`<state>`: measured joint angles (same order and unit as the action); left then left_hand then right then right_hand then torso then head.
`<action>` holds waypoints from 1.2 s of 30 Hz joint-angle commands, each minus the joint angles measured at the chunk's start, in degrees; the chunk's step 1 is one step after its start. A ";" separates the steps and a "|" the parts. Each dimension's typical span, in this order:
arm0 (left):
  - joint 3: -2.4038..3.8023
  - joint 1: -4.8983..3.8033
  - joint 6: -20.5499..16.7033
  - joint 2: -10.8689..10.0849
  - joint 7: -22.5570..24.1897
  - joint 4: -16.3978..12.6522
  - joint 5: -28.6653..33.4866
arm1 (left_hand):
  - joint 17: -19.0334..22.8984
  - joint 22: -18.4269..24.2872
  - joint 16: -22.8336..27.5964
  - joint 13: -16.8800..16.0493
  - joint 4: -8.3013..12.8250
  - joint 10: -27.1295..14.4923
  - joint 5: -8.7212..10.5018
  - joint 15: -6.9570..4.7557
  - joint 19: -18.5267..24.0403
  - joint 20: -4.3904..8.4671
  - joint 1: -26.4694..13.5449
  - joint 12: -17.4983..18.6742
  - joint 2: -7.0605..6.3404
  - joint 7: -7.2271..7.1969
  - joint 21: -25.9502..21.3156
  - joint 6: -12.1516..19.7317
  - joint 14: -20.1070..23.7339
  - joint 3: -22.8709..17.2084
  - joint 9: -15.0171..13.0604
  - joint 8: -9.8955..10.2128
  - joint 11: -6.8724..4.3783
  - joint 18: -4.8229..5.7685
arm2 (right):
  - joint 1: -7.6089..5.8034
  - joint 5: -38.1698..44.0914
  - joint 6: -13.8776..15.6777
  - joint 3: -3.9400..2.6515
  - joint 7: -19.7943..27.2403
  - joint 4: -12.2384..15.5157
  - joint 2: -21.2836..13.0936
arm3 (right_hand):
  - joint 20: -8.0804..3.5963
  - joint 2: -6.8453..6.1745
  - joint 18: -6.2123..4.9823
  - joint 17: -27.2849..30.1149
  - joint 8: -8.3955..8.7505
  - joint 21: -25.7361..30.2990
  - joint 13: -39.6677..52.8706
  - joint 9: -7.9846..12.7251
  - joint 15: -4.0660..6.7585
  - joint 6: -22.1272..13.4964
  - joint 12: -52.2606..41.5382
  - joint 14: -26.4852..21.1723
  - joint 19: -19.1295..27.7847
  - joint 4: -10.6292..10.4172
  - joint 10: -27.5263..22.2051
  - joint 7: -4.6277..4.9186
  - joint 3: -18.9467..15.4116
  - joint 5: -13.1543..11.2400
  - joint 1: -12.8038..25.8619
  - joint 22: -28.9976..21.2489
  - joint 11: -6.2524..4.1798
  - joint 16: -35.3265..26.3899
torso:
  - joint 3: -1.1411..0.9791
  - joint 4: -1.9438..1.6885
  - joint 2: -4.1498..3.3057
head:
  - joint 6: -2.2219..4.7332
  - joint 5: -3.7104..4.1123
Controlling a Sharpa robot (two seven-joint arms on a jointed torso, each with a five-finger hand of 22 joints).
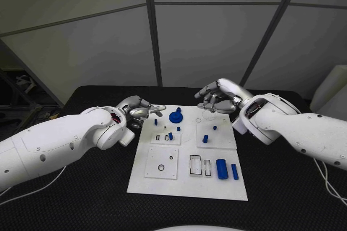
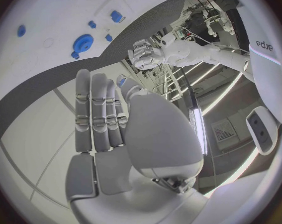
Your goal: Assemble the parts on the task board
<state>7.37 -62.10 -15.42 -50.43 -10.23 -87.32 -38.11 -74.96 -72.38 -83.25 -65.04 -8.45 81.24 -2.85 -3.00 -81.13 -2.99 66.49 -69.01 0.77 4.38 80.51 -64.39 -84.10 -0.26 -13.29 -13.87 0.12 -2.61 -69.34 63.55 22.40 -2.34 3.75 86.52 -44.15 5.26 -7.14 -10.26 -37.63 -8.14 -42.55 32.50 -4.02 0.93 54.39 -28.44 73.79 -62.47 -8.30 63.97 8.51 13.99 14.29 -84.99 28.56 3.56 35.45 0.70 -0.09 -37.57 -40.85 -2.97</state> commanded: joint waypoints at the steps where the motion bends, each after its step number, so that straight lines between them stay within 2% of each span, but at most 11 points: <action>1: -0.03 -0.91 10.64 0.85 -14.12 0.63 -14.03 | -7.51 -3.15 -1.21 -5.50 -1.04 0.11 -0.14 -0.77 -1.18 0.31 -0.60 -4.88 0.43 -0.45 1.91 0.81 -3.71 0.39 -3.35 -2.65 -0.66 -0.39 | -0.65 -7.11 -2.57 -0.24 2.05 -1.58 -0.40 | -0.04 -0.71 -0.35 1.78 0.52 2.92 -3.37 0.07 -0.15 0.74 4.18 0.71 -1.09 -0.26 1.88 -0.18 0.82 -0.16 0.23 -2.16 0.01 -4.18 | -0.44 0.21 0.88 | -0.30 -0.31; 2: -0.29 -1.38 11.86 1.30 -15.21 1.03 -15.46 | -7.71 -4.06 -1.33 -6.58 -1.53 0.50 -0.22 -0.75 -1.62 0.33 -1.25 -5.78 0.45 -0.65 2.40 0.53 -3.75 0.78 -4.01 -3.29 -0.56 -0.21 | -0.82 -7.59 -2.50 -0.31 2.15 -2.26 -0.46 | -0.11 -1.15 -0.26 3.24 1.02 5.00 -6.38 0.13 0.17 1.14 7.74 2.51 -2.80 -0.23 4.64 -0.55 1.42 -0.17 0.09 -3.82 -0.09 -7.22 | -0.57 0.23 1.09 | -0.41 -0.45; 5: -1.73 -3.07 14.28 2.70 -17.36 2.23 -19.03 | -7.85 -5.14 -1.34 -8.81 -2.61 1.13 -0.69 -0.96 -2.02 0.48 -2.06 -7.61 0.99 -0.98 2.99 1.51 -3.79 2.10 -7.06 -5.22 -0.89 -0.05 | -1.14 -8.41 -2.26 -0.43 2.36 -3.77 -0.49 | -0.57 -1.17 -0.34 4.29 1.45 6.55 -9.58 0.08 0.25 2.00 11.73 5.54 -5.80 -0.59 7.29 -0.36 1.66 -0.23 0.78 -5.28 -0.42 -9.43 | -0.74 0.21 1.36 | -0.48 -0.62; 7: -2.75 -4.12 15.48 3.73 -18.30 3.10 -20.91 | -7.90 -6.53 -1.31 -10.50 -3.65 1.72 -0.70 -1.00 -2.70 0.59 -2.92 -8.97 1.39 -1.07 3.73 2.22 -3.80 3.34 -8.97 -6.31 -0.93 0.21 | -1.28 -8.67 -2.05 -0.48 2.42 -4.46 -0.40 | -0.71 -1.29 -0.30 4.33 1.70 6.89 -10.65 0.09 0.39 2.19 13.15 6.75 -6.99 -0.54 8.02 -0.29 1.65 -0.31 0.90 -5.65 -0.61 -9.72 | -0.87 0.22 1.52 | -0.65 -0.67; 11: -4.43 -5.70 16.90 5.85 -19.27 4.69 -22.93 | -7.89 -6.80 -1.23 -10.65 -4.71 1.50 -0.46 -1.04 -2.72 0.58 -3.64 -8.98 1.36 -1.04 3.86 3.18 -3.79 5.15 -10.98 -7.25 -0.90 0.24 | -1.44 -8.89 -1.57 -0.52 2.44 -5.36 -0.11 | -0.68 -1.58 -0.25 4.43 1.93 7.45 -11.58 0.09 0.28 2.29 14.64 6.99 -7.38 -0.59 7.62 -0.22 1.50 -0.43 1.17 -6.05 -0.34 -10.30 | -1.09 0.17 1.72 | -0.94 -0.64; 13: -5.27 -6.45 17.57 6.97 -19.59 5.51 -23.84 | -7.91 -6.63 -1.20 -10.39 -5.29 1.25 -0.27 -1.03 -2.54 0.56 -3.97 -8.69 1.35 -1.04 3.75 3.64 -3.79 6.12 -12.02 -7.71 -0.88 0.19 | -1.50 -8.87 -1.25 -0.53 2.38 -5.80 0.10 | -0.62 -1.68 -0.23 4.46 2.09 7.77 -12.02 0.11 0.18 2.25 15.33 7.09 -7.49 -0.61 7.44 -0.09 1.41 -0.47 1.29 -6.27 -0.20 -10.61 | -0.94 0.23 1.57 | -0.93 -0.72; 17: -6.36 -7.25 18.77 8.68 -19.93 6.83 -24.83 | -7.94 -6.63 -1.18 -10.31 -5.95 1.11 -0.09 -1.05 -2.45 0.57 -4.28 -8.55 1.28 -1.10 3.71 4.01 -3.80 7.25 -13.28 -8.31 -0.91 0.17 | -1.55 -8.67 -0.79 -0.54 2.28 -6.36 0.36 | -0.50 -1.82 -0.20 4.55 2.34 8.30 -12.57 0.13 0.00 2.06 16.17 6.97 -7.47 -0.64 7.22 0.10 1.26 -0.48 1.44 -6.59 0.04 -11.18 | -0.93 0.14 1.53 | -0.92 -0.82; 21: -7.58 -7.98 19.64 10.18 -20.12 7.98 -25.21 | -7.89 -6.51 -1.12 -10.15 -6.28 0.97 -0.04 -1.06 -2.34 0.58 -4.40 -8.36 1.30 -1.12 3.62 4.24 -3.78 7.78 -13.89 -8.57 -0.92 0.14 | -1.57 -8.60 -0.53 -0.54 2.18 -6.72 0.56 | -0.33 -1.87 -0.17 4.65 2.51 8.89 -13.05 0.12 -0.19 2.01 16.87 6.67 -7.33 -0.65 7.14 0.30 1.13 -0.48 1.52 -6.93 0.25 -11.82 | -0.92 0.22 1.48 | -1.06 -0.94; 23: -8.01 -8.26 20.25 10.86 -20.20 8.51 -25.30 | -7.87 -6.33 -1.09 -9.98 -6.39 0.84 -0.03 -1.06 -2.21 0.58 -4.39 -8.19 1.32 -1.10 3.51 4.41 -3.77 8.00 -14.15 -8.65 -0.91 0.09 | -1.58 -8.58 -0.46 -0.54 2.14 -6.86 0.65 | -0.26 -1.87 -0.17 4.69 2.56 9.14 -13.24 0.11 -0.28 2.01 17.15 6.52 -7.25 -0.63 7.10 0.38 1.09 -0.46 1.52 -7.08 0.33 -12.10 | -0.84 0.19 1.41 | -1.15 -0.97; 28: -8.82 -8.71 22.94 12.64 -20.42 9.88 -25.41 | -7.07 -4.71 -0.36 -8.43 -6.62 -0.32 -0.06 -0.84 -1.09 0.45 -3.79 -6.65 1.68 -0.77 2.55 5.72 -3.44 8.77 -15.23 -8.54 -0.63 -0.27 | -1.58 -8.55 -0.41 -0.54 1.98 -7.26 0.98 | -0.08 -1.88 -0.15 4.77 2.71 9.75 -13.69 0.11 -0.49 1.95 17.82 6.15 -7.04 -0.61 6.92 0.61 0.96 -0.32 1.55 -7.42 0.58 -12.74 | -0.83 0.20 1.35 | -1.40 -1.03; 36: -9.46 -8.93 25.11 14.34 -20.56 11.25 -25.43 | -6.39 -3.59 0.31 -7.15 -6.18 -1.49 -0.23 -0.45 -0.23 0.11 -2.41 -5.26 2.17 -0.33 1.78 6.86 -3.09 9.25 -16.30 -8.17 -0.21 -0.53 | -1.58 -8.55 -0.38 -0.54 1.81 -7.58 1.16 | 0.25 -2.08 -0.10 4.85 2.93 10.62 -14.31 0.10 -0.92 1.82 18.66 5.45 -6.63 -0.47 5.85 1.03 0.60 -0.10 1.58 -7.88 1.10 -13.59 | -0.78 0.22 1.28 | -1.71 -1.10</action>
<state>-2.10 -70.92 6.89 -36.22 -30.14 -76.19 -62.72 -74.96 -74.93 -83.10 -72.26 -14.54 80.05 -3.07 -3.69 -81.72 -2.93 63.57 -74.50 2.81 4.09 82.44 -57.93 -83.85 8.69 -29.54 -22.25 0.03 -2.58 -70.77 55.29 21.43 -2.83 5.33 78.96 -43.03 5.19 -9.12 -10.25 -32.87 -5.54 -32.11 18.23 -3.96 0.09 56.26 -10.12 79.53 -69.08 -8.78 70.01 9.02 15.03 14.04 -83.76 20.73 4.62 22.04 -0.09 0.12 -36.24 -42.47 -4.06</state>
